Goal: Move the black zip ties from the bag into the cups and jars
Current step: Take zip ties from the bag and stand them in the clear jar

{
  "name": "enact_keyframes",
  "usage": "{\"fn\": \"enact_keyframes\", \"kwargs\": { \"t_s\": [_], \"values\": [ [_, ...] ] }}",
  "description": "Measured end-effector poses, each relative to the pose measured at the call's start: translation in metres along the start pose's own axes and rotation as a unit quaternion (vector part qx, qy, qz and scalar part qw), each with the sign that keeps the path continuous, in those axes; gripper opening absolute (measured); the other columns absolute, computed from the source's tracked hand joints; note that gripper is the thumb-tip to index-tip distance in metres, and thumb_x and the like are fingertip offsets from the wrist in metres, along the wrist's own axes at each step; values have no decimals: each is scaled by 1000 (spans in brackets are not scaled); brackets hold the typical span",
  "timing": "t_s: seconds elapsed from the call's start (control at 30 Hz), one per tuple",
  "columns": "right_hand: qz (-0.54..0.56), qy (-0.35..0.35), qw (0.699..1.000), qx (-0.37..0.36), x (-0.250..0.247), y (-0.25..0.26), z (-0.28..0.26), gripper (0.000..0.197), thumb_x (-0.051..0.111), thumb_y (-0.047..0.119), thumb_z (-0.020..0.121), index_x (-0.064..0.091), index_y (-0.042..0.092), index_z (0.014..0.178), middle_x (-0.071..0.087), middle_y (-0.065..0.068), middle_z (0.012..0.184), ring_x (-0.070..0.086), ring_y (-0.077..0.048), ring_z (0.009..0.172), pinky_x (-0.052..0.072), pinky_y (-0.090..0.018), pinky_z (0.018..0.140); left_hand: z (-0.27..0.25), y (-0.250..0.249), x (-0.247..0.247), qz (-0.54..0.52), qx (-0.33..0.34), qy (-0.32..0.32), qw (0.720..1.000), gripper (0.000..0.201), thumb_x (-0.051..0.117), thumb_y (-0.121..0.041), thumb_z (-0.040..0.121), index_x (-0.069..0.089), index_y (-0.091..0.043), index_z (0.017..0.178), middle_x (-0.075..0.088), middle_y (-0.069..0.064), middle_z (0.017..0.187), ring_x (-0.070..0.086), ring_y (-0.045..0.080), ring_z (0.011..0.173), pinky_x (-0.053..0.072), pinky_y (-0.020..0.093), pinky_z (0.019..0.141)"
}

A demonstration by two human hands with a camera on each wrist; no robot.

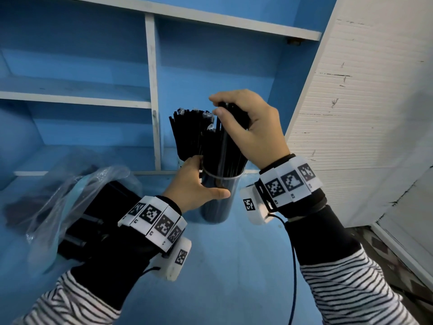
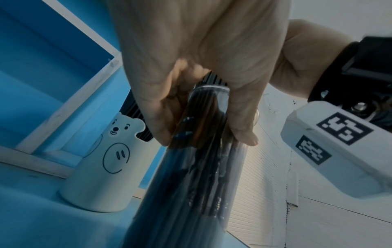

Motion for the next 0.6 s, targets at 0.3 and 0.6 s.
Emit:
{"fn": "enact_keyframes", "kwargs": {
  "t_s": [0.3,0.6],
  "values": [
    [2,4,999,34,-3,-10,-17,17,64,11,90,73,15,104,70,12,99,62,2,100,48,-18,91,-1,-2,1,-12,-1,7,1000,78,89,-30,62,45,-23,126,51,-4,125,52,13,107,44,24,85],
    [-6,24,998,58,11,-13,-29,15,64,17,91,74,19,102,73,13,100,65,2,98,52,-23,90,-2,-2,1,-26,1,11,1000,71,89,-27,61,46,-25,118,53,-7,116,53,12,102,46,25,83]
  ]
}}
Point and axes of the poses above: each hand's wrist, its own z-axis towards the middle knuckle, its own x-axis out of the palm, y = z × x, the point moved 6 cm from there along z, towards the middle knuckle
